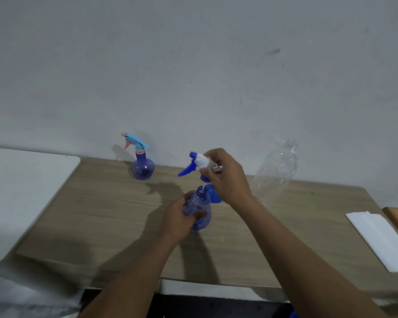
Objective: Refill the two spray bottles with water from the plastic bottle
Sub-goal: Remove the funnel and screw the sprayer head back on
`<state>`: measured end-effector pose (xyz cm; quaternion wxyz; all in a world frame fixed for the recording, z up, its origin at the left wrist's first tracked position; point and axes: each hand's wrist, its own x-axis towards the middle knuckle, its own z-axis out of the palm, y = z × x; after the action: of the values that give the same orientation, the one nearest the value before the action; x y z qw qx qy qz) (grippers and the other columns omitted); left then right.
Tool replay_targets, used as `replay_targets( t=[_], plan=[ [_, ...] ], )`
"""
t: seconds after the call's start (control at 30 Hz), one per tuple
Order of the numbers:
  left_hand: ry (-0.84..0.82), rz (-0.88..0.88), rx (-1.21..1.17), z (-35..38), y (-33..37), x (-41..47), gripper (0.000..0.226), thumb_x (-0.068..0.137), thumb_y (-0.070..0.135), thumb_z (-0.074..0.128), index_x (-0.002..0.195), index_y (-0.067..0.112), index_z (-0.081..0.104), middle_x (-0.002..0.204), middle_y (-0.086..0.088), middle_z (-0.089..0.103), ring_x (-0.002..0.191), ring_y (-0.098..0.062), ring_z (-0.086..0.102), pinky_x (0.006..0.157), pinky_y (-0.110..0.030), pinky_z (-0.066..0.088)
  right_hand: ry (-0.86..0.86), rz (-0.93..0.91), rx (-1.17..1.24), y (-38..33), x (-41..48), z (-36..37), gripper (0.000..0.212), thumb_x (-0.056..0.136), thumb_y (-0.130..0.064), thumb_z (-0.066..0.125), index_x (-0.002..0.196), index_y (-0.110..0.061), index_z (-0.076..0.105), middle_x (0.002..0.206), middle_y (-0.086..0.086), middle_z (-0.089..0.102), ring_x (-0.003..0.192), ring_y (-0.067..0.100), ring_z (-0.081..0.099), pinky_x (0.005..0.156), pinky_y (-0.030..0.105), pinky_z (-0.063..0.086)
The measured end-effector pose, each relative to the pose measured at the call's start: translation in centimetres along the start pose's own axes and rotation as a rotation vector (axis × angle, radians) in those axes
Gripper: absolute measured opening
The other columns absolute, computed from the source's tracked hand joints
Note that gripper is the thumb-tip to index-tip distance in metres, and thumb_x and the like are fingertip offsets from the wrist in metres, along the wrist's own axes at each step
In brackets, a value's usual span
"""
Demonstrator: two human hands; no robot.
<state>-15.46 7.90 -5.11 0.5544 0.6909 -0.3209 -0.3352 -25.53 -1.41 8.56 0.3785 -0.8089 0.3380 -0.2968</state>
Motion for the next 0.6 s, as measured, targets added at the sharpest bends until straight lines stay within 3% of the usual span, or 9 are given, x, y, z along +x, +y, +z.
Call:
replay_targets(
  t=[0.13, 0.2, 0.27, 0.33, 0.47, 0.6],
  plan=[
    [0.023, -0.015, -0.008, 0.2, -0.1, 0.3, 0.040, 0.076, 0.013, 0.076, 0.102, 0.041, 0.065, 0.103, 0.014, 0.071, 0.101, -0.016, 0.067, 0.090, -0.041, 0.057, -0.067, -0.003, -0.064, 2.1, -0.8, 1.8, 0.024, 0.089, -0.012, 0.071, 0.109, -0.022, 0.063, 0.099, -0.007, 0.065, 0.083, 0.009, 0.062, 0.072, 0.018, 0.051],
    [0.031, -0.028, -0.039, 0.3, -0.1, 0.3, 0.036, 0.077, 0.013, 0.075, 0.095, 0.042, 0.066, 0.098, 0.017, 0.069, 0.103, -0.019, 0.067, 0.088, -0.038, 0.057, -0.084, -0.012, -0.075, 2.4, -0.8, 1.9, 0.024, 0.090, -0.013, 0.071, 0.111, -0.022, 0.064, 0.098, -0.008, 0.064, 0.081, 0.009, 0.062, 0.067, 0.009, 0.046],
    [0.021, -0.037, -0.029, 0.2, -0.3, 0.2, 0.040, 0.077, 0.016, 0.079, 0.106, 0.039, 0.065, 0.103, 0.017, 0.068, 0.104, -0.014, 0.065, 0.087, -0.033, 0.055, -0.104, -0.025, -0.089, 2.5, -0.8, 1.8, 0.025, 0.091, -0.013, 0.071, 0.113, -0.022, 0.063, 0.099, -0.008, 0.065, 0.085, 0.012, 0.064, 0.071, 0.015, 0.051],
    [0.009, -0.022, -0.015, 0.2, -0.5, 0.2, 0.049, 0.074, 0.020, 0.083, 0.118, 0.032, 0.064, 0.111, 0.013, 0.069, 0.106, -0.013, 0.065, 0.091, -0.037, 0.056, -0.118, -0.029, -0.081, 2.7, -0.9, 1.5, 0.027, 0.091, -0.012, 0.070, 0.114, -0.023, 0.063, 0.100, -0.008, 0.066, 0.087, 0.014, 0.066, 0.075, 0.020, 0.053],
    [0.018, -0.005, -0.003, 0.2, -0.6, 0.1, 0.052, 0.075, 0.010, 0.080, 0.121, 0.026, 0.063, 0.115, 0.006, 0.070, 0.108, -0.016, 0.065, 0.093, -0.040, 0.056, -0.148, -0.084, -0.121, 3.0, -1.0, 1.2, 0.030, 0.091, -0.011, 0.068, 0.117, -0.027, 0.062, 0.102, -0.013, 0.065, 0.087, 0.008, 0.063, 0.069, 0.006, 0.046],
    [0.010, 0.008, -0.017, 0.2, -0.6, 0.0, 0.053, 0.076, 0.008, 0.080, 0.117, 0.037, 0.063, 0.112, 0.011, 0.070, 0.107, -0.012, 0.065, 0.092, -0.036, 0.056, -0.164, -0.069, -0.127, 3.3, -1.3, 1.2, 0.039, 0.088, -0.011, 0.068, 0.121, -0.031, 0.060, 0.103, -0.013, 0.064, 0.088, 0.010, 0.063, 0.069, 0.015, 0.049]
  ],
)
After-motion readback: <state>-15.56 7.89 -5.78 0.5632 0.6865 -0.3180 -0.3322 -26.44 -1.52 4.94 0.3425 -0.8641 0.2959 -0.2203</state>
